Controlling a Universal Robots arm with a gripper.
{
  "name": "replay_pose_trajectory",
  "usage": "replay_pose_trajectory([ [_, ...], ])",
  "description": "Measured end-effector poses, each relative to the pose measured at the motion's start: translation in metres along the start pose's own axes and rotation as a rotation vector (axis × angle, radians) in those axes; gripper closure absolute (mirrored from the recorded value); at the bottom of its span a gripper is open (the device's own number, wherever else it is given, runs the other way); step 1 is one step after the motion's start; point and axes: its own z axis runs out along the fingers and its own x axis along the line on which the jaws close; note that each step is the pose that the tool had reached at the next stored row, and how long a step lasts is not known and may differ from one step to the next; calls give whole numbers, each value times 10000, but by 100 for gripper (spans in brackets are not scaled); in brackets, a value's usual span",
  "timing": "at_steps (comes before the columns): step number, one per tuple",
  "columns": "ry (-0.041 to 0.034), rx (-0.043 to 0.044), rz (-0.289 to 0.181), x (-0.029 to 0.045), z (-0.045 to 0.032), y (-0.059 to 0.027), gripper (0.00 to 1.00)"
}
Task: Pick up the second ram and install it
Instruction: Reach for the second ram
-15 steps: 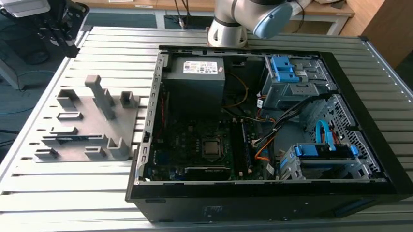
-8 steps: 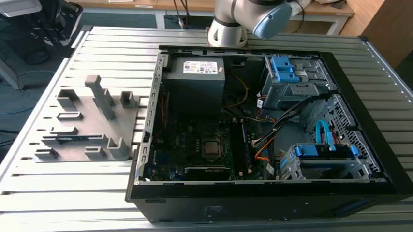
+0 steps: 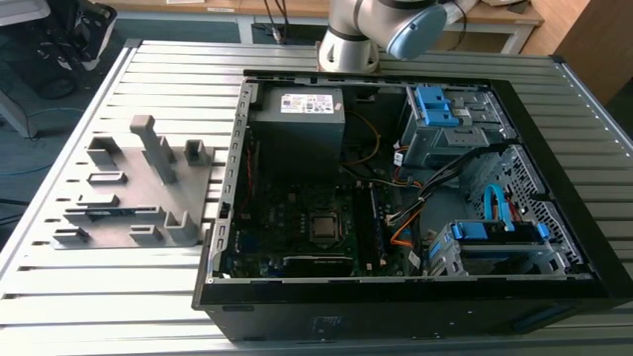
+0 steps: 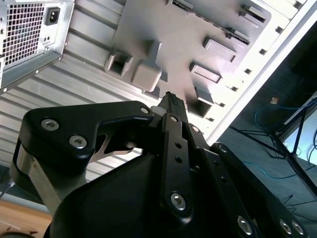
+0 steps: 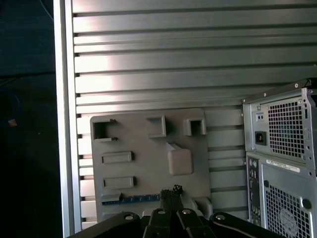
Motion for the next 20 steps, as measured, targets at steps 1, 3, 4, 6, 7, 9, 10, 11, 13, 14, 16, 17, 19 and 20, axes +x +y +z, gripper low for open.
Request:
replay_pose_trajectory([
  [1,0,0,1,16,0,-1,90],
  [3,-1,-1,0,48,-1,-3,90],
  [4,-1,-1,-1,67,-1,-5,90],
  [6,0,0,0,114,-2,-8,90],
  [7,-1,-1,0,140,-2,-11,90],
  [9,1,0,1,190,-3,-14,90],
  [10,0,0,1,210,-2,-16,90],
  [11,0,-1,1,227,-2,-17,90],
  [13,0,0,1,261,-3,-20,90],
  [14,0,-1,1,276,-3,-21,90],
  [16,0,0,0,302,-3,-23,90],
  [17,0,-1,0,314,-3,-24,90],
  [19,0,0,0,339,-4,-26,90],
  [20,0,0,0,353,-4,-27,90],
])
